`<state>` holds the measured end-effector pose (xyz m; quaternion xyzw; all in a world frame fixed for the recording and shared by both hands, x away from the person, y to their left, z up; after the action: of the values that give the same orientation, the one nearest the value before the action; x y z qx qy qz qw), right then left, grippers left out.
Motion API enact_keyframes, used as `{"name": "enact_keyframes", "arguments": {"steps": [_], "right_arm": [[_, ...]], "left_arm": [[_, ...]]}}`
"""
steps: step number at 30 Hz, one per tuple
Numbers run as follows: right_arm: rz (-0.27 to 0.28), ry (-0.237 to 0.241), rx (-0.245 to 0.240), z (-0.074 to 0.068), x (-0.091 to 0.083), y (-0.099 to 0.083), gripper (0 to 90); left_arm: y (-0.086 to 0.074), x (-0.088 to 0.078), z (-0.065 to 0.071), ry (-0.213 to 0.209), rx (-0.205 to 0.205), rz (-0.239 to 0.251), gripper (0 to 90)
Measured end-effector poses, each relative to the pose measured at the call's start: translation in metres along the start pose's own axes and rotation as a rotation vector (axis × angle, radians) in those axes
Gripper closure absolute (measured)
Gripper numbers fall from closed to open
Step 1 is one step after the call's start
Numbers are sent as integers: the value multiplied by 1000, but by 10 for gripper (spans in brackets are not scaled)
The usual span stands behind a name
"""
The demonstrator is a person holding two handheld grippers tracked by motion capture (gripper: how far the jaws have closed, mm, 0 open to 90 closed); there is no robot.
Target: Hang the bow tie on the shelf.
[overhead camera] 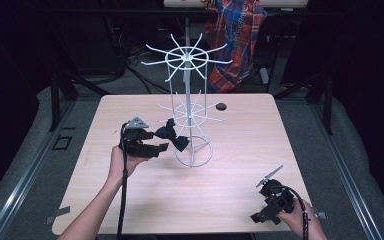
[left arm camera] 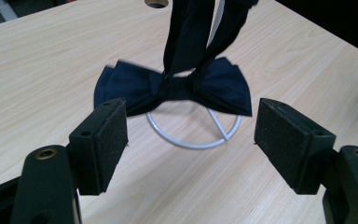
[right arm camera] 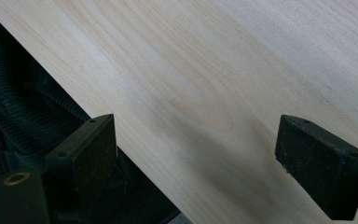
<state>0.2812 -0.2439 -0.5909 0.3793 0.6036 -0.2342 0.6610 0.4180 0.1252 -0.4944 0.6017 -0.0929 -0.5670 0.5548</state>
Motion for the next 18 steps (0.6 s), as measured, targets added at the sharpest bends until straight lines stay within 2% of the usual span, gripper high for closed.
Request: {"name": "enact_keyframes", "arguments": {"steps": [2,3,8,11,14,18], "right_arm": [[-5,0,-8,1,-1,0,123],[10,5,11,-1,0,0,123],[10,6,10,-1,-1,0,123],[13,12,15,-1,-1,0,123],[0,0,-2,1,-2,-1,122],[12,4,1,0,-2,0,123]], "left_arm": [[-3,-3,-1,3,5,-9,252],[-5,-4,-2,7,3,-10,248],[-10,-12,-3,14,1,-18,217],[-13,-13,-2,13,-5,-42,192],[-17,-14,-1,13,-16,-67,165],[-24,-15,0,7,-30,-110,148]]}}
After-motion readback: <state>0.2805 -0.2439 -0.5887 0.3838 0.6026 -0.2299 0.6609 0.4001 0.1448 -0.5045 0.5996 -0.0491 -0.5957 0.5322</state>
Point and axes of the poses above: each handheld gripper's, and its own axes: x roughly forward along the jaws, y roughly out of its top, z roughly to its right, the point moved 6 cm from there along x, roughly forward along the jaws, and after that the axes turned 12 degrees about -y, right-handed, at the moved point
